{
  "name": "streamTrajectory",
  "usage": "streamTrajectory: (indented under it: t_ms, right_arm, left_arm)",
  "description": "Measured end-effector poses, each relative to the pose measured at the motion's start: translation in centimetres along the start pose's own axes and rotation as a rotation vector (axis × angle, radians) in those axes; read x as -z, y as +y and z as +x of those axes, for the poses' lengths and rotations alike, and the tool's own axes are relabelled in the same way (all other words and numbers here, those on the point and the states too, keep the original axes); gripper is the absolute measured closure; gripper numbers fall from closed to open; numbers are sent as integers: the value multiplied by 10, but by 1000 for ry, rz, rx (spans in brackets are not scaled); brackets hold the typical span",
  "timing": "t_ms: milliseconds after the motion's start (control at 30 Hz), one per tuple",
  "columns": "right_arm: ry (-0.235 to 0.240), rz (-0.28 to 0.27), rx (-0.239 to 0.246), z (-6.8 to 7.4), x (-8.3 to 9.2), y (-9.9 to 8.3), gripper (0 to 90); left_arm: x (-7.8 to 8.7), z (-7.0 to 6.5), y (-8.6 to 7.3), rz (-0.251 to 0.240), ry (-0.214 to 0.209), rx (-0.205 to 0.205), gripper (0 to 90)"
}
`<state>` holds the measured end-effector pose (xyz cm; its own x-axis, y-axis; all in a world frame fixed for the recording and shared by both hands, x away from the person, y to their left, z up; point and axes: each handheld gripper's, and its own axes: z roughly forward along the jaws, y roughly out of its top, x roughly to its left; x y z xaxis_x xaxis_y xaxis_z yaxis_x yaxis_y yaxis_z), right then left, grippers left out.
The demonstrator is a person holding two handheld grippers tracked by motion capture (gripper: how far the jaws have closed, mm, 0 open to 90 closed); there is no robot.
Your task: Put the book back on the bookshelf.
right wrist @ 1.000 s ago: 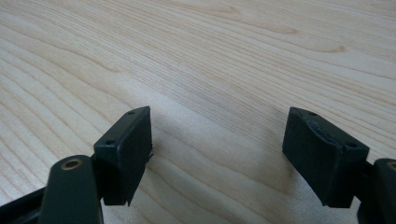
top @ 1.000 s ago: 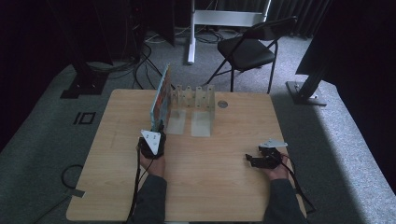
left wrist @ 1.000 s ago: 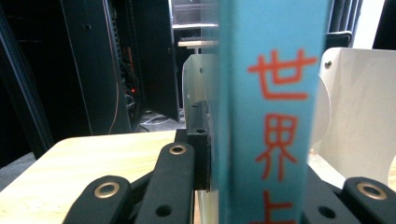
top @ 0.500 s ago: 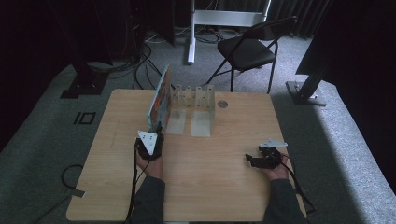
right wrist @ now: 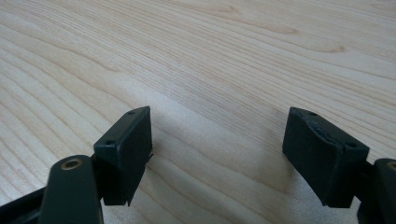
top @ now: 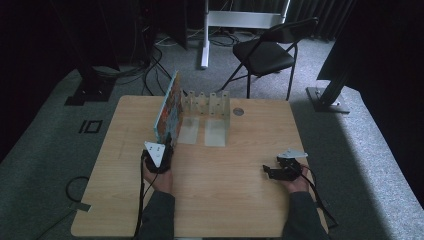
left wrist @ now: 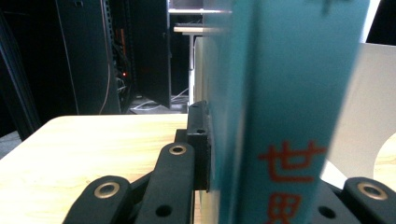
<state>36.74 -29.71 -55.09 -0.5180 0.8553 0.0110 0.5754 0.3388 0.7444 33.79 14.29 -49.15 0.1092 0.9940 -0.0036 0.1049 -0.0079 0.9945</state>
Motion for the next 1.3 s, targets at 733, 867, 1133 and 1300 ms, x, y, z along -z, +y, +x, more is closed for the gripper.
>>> streamTrajectory:
  t_ms: [733,867,1133,1300]
  right_arm:
    - [-1,1,1,0,0,0,239]
    - [-1,1,1,0,0,0,239]
    - [-2,1,1,0,0,0,239]
    - [-2,1,1,0,0,0,238]
  left_arm:
    - [4,6,-4,18,-4,20,805]
    - [5,7,-5,21,-7,23,805]
    - [6,7,-6,24,-11,27,804]
    - [7,9,-7,21,-14,30,800]
